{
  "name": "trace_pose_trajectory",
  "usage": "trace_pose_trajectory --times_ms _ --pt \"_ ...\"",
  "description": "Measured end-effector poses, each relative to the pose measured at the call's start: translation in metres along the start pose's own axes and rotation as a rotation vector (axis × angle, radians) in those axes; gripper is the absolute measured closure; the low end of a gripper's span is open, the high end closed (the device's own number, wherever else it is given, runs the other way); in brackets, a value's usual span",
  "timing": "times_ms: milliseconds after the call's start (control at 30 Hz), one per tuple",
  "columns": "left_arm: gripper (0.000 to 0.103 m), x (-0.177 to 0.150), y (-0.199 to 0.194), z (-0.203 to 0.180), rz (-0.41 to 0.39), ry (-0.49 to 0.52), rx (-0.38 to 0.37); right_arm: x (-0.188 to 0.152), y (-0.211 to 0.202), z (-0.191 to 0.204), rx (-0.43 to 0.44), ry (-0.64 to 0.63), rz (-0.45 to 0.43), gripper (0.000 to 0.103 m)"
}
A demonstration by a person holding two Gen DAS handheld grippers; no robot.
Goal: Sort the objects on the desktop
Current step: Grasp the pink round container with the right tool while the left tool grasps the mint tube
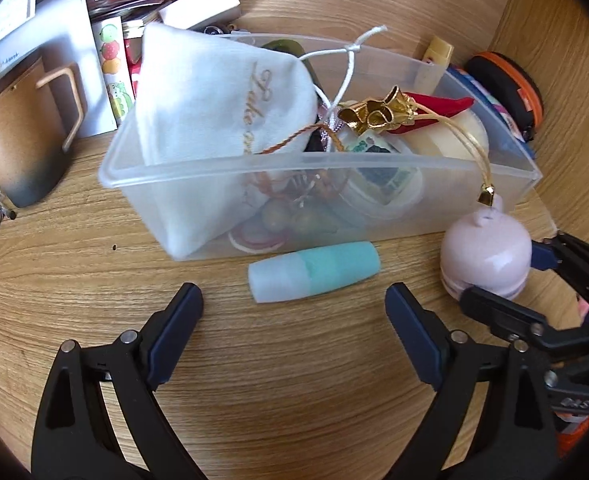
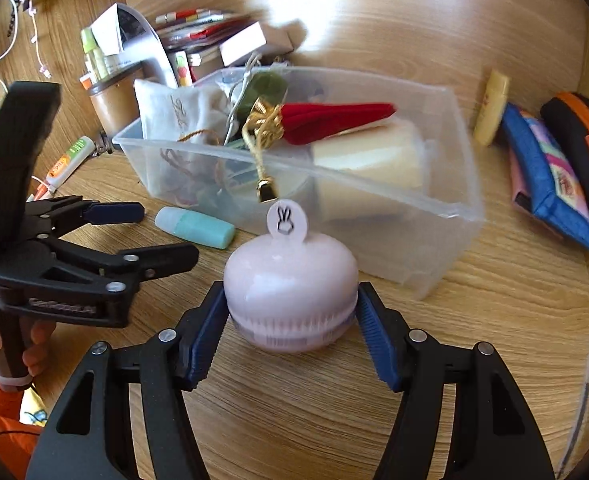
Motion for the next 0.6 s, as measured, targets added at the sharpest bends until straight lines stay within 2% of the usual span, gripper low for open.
trace_pose_trajectory --times_ms 167,333,600 --pt "0.007 -0.002 0.006 -0.007 0.0 0.004 0.066 -0.001 -0.008 -0.004 0.025 -0.026 -0.036 0.043" --pt "0.006 -0.003 0.011 -0.011 -0.02 0.002 0.127 -0.003 -0.006 -0.009 0.062 -0.035 -0.037 0.043" --pt "0.005 -0.001 0.015 -0.01 -0.039 -0.011 0.154 -0.007 0.007 -0.012 0.105 -0.023 0.004 0.043"
Point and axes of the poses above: each gripper's, at about its wrist camera, not at the fingertips, and y roughly the way its jaws point, z to its left, x to its top, the point moved 6 cm from there along y, roughly the way its jaws point, and after that the axes turned 12 degrees about -y, right-handed, at the moved point
